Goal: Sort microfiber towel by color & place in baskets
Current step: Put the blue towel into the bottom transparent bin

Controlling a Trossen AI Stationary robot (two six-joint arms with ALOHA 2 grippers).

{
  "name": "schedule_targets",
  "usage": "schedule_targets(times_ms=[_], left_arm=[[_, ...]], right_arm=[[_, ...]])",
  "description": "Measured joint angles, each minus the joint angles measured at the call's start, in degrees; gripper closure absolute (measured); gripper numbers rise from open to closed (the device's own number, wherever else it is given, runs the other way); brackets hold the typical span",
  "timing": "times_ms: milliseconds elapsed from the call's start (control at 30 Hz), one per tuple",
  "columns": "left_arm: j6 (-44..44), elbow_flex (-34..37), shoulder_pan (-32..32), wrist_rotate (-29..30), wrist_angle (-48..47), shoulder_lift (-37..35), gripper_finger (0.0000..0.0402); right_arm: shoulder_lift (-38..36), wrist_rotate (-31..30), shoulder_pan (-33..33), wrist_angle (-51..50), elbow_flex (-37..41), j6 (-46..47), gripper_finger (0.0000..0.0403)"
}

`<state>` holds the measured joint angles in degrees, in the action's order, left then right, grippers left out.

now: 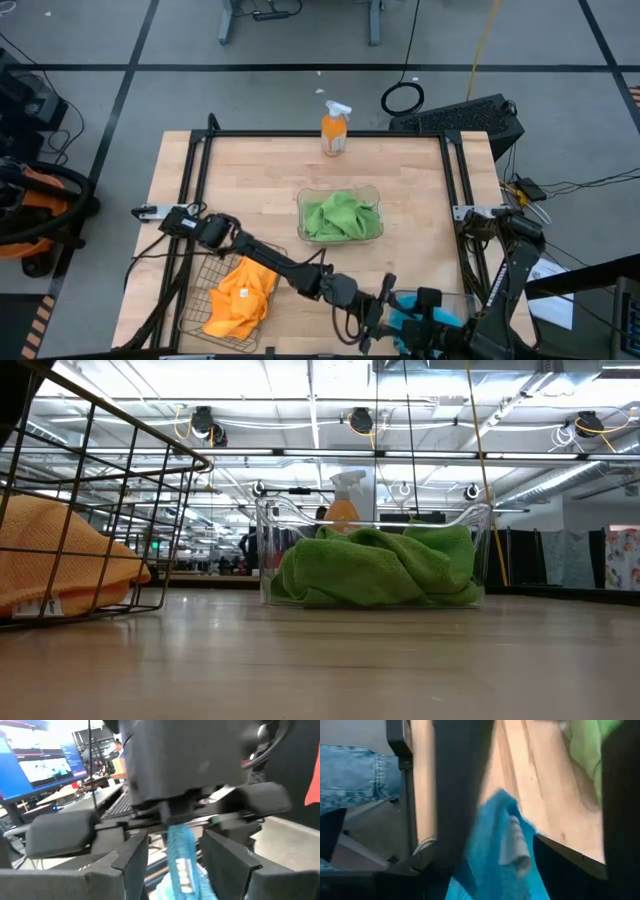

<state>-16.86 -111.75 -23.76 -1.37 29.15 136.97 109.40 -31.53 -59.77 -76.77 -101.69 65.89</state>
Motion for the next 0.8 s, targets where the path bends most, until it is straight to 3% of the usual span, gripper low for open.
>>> schedule_targets(times_ms=[200,467,567,733,800], left_arm=[[0.0,0.0,0.4,-3.3,-1.3,0.0,0.0210],[-0.2,0.0,0.8,-3.2,-2.4,0.0,0.0222],[-0.3,0.0,1.2,-3.2,-2.7,-0.1,0.0265],[-0.3,-0.1,1.8,-3.6,-4.4,-0.4,0.0377],[-0.1,-0.1,2.0,-3.9,-6.2,-1.0,0.0390]], right_arm=[[0.0,0.0,2.5,-0.1,0.0,-3.8,0.0149],[0.0,0.7,4.3,-1.9,0.0,-5.3,0.0149],[0.0,0.6,4.3,-1.7,0.0,-6.5,0.0149],[0.0,1.5,4.3,-1.4,0.0,-8.3,0.0149],[0.0,1.3,4.3,-1.4,0.0,-8.5,0.0149]])
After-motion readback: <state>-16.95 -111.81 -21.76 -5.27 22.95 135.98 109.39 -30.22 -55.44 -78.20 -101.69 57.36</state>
